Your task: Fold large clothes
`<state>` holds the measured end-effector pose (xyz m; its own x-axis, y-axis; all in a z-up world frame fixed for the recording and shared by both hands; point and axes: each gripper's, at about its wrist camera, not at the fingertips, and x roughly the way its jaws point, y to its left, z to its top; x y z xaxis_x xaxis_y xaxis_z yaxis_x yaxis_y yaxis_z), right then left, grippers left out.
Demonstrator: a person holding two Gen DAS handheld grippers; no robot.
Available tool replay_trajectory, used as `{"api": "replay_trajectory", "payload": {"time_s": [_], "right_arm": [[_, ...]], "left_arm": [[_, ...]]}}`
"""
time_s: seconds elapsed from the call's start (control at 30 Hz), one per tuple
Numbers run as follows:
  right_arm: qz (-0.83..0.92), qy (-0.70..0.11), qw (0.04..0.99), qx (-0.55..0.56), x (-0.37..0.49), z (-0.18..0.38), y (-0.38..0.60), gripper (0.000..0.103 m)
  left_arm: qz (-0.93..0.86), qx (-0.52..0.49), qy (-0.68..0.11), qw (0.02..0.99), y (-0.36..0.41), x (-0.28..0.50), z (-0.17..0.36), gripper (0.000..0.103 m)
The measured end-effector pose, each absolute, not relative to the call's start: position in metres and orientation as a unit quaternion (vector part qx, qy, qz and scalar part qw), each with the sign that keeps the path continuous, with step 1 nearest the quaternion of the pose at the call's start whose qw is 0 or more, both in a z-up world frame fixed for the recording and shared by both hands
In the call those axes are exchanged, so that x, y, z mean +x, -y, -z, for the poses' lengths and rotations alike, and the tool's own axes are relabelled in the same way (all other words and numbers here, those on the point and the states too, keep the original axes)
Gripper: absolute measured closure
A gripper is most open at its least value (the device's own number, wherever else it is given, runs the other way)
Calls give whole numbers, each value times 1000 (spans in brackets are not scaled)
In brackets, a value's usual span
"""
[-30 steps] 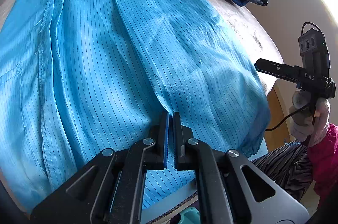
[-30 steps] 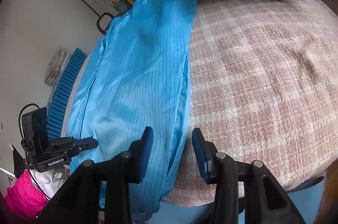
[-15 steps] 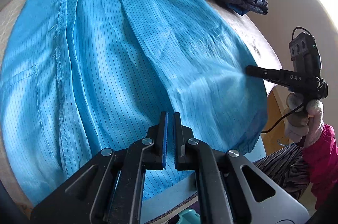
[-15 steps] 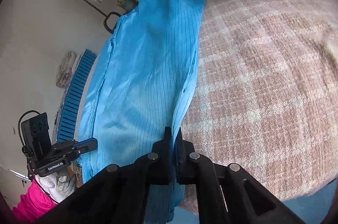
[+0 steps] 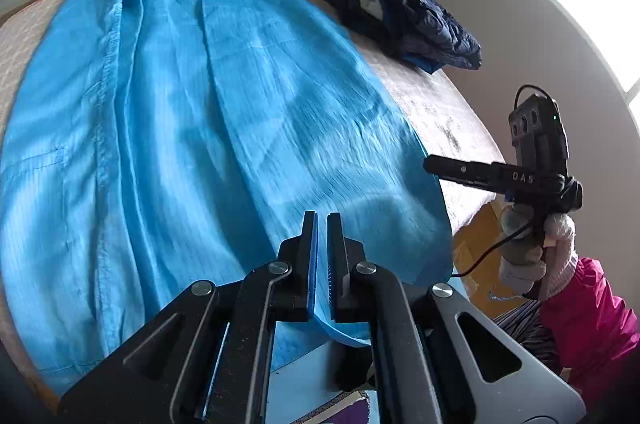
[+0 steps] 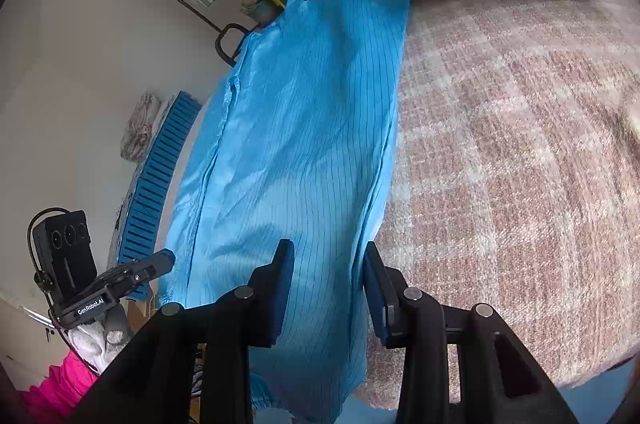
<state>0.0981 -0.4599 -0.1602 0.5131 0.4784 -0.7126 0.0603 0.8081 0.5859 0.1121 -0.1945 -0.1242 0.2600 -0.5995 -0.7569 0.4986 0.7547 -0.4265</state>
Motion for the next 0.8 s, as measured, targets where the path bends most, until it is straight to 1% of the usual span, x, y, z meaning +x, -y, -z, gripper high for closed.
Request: {"api": "replay_trajectory", "payload": {"time_s": [0.1, 0.2, 0.23, 0.33, 0.43, 0.5, 0.53, 0.57, 0.6, 0.63, 0.73, 0.8], "right_arm": [[-118, -469, 826, 290, 98, 155, 474, 66], [-110, -455, 831, 299, 95, 145, 489, 66], [-107, -450, 836, 296, 93, 139, 493, 66], [-104, -424, 851, 292, 86, 121, 508, 66], [-94, -395, 864, 298, 80, 107, 527, 65], [-89, -378, 867, 312, 77, 101, 539, 65], [-87, -372, 869, 314, 76, 98, 544, 65], [-85, -366, 872, 312, 75, 95, 549, 64], [-81, -361, 875, 313, 72, 92, 553, 64], [-79, -356, 876, 316, 71, 91, 558, 63], [-65, -342, 879, 327, 62, 87, 573, 56], [-51, -336, 880, 332, 58, 86, 585, 56]], "left_arm": [[351, -14, -501, 791, 220, 105, 139, 102], [333, 18, -529, 781, 234, 106, 169, 102], [333, 18, -526, 782, 232, 105, 176, 102], [319, 30, -524, 789, 233, 103, 172, 102], [317, 27, -515, 796, 243, 94, 155, 101], [323, 34, -502, 801, 261, 84, 139, 91], [329, 33, -498, 802, 271, 79, 133, 68], [334, 32, -493, 803, 282, 75, 128, 42], [339, 30, -488, 804, 294, 71, 125, 36], [343, 35, -483, 805, 305, 67, 123, 35], [332, 75, -482, 807, 345, 61, 126, 35], [313, 105, -487, 809, 368, 60, 136, 35]]}}
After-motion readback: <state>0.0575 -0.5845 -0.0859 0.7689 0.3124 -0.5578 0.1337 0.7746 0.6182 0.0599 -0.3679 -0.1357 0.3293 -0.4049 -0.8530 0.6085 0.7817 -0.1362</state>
